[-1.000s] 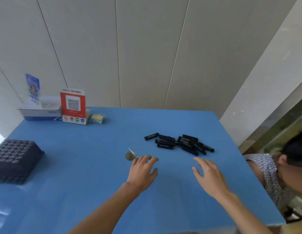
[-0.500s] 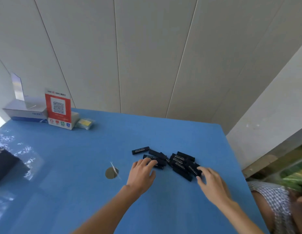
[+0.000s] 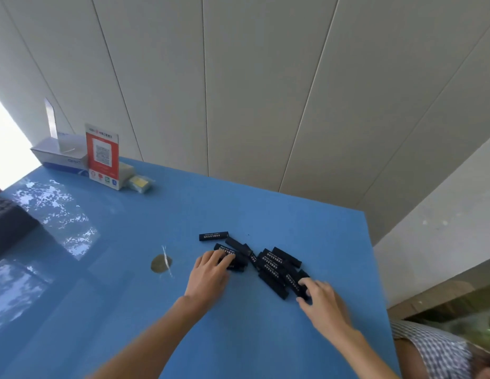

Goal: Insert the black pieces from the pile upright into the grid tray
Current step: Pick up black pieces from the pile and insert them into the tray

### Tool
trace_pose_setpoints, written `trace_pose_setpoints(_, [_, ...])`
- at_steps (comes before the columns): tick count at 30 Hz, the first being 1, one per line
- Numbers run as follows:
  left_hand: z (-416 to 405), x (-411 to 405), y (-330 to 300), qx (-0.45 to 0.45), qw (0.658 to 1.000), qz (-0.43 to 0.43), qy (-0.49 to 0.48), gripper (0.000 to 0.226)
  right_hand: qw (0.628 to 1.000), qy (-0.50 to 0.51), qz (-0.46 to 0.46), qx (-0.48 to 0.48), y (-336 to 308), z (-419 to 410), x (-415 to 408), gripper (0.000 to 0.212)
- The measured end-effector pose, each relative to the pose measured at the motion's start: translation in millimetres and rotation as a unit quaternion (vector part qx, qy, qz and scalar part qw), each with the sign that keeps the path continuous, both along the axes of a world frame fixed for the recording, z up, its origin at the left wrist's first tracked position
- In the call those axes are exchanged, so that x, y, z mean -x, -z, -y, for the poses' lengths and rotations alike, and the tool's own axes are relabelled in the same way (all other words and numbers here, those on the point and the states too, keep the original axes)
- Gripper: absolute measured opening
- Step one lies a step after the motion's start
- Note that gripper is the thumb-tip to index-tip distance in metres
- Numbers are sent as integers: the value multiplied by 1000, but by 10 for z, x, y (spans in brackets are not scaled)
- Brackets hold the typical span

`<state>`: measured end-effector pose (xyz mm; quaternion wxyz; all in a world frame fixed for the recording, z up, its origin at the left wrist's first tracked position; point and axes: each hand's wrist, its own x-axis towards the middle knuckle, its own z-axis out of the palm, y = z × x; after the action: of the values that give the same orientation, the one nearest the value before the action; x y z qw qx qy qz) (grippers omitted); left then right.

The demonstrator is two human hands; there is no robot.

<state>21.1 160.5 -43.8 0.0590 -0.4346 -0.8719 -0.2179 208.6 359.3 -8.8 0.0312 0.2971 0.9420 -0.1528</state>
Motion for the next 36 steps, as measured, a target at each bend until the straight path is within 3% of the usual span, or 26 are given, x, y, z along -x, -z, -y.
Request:
trace_pose_setpoints(7, [-110,-88,-43,43,995,80,-51,33,999,4,-22,33,43,-123,-63,29])
trace_pose_setpoints(15, [-118,-215,-202,88,989,95,-66,19,990,12,-116,81,-85,-189,7,17])
trace_pose_setpoints(22, [-63,-589,-394,-10,982,148,-119,32,962,-16,-217,166,-239,20,186,18])
trace_pose_setpoints(29, [160,-846,-614,-167,932,278,-162,35,936,-26,-287,201,-422,427,311,31])
trace_pose_setpoints(36, [685,-726,-911,-249,906,299,-169,54,916,-76,-343,195,-809,954,392,31])
